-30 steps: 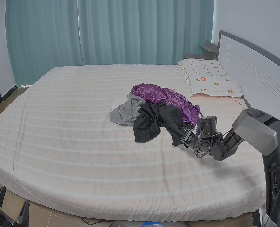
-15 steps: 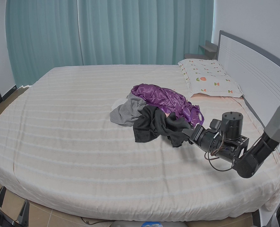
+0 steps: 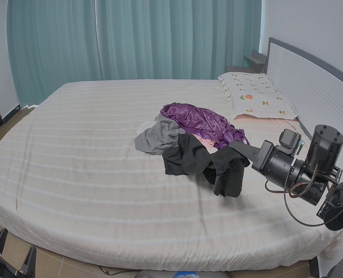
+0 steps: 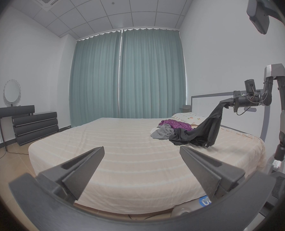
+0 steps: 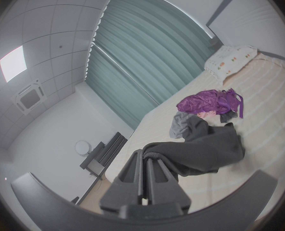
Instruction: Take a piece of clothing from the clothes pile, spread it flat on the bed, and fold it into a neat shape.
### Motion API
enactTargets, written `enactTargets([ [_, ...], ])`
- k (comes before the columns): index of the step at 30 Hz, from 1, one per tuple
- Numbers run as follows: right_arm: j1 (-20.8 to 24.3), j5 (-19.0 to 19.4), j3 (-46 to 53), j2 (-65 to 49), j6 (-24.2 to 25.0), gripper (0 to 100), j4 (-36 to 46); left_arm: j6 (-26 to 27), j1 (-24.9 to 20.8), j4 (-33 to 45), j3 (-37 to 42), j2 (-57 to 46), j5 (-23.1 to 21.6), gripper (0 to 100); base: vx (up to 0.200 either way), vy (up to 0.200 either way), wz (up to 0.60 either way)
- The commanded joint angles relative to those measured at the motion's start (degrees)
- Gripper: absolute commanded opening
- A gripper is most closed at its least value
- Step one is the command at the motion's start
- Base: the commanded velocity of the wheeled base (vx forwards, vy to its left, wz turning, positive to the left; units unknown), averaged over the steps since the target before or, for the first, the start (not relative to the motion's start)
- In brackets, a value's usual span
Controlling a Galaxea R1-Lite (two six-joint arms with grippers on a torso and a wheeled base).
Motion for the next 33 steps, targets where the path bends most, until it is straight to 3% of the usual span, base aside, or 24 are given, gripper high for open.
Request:
enactTargets([
  [1, 1.31, 0.13, 1.26, -5.82, -1.25, 0, -0.26, -0.09, 0.01, -0.07, 1.01, -0.93, -0.23, 100, 0.0, 0.0, 0.0],
  [21, 4.65, 0.22, 1.17, -8.9, -4.15, 0, -0.35, -0.71, -0.08, -1.3, -0.57, -0.93, -1.55, 100, 0.0, 0.0, 0.0],
  [23, 4.65, 0.22, 1.26, -8.55, -4.06, 0, -0.35, -6.77, -0.43, -3.94, -10.85, 4.43, -1.38, 100, 0.0, 0.0, 0.0],
  [25, 4.65, 0.04, 1.17, -8.19, -4.15, 0, -0.35, -10.03, -0.25, -2.88, -13.4, 11.47, -2.17, 100, 0.0, 0.0, 0.0],
  [27, 4.65, -0.05, 1.08, -8.11, -4.06, 0, -0.35, -8.36, -0.34, -2.44, -13.31, 14.98, -2.34, 100, 0.0, 0.0, 0.0],
  [30, 4.47, -0.14, 0.64, -8.72, -4.15, 0, -0.43, -6.25, -5.62, -4.02, -11.73, 23.42, -9.29, 100, 0.0, 0.0, 0.0],
  [33, 4.47, -0.31, 0.29, -10.39, -5.64, 0, -0.7, -6.16, -8.96, -5.87, -12.0, 29.31, -10.69, 100, 0.0, 0.0, 0.0],
])
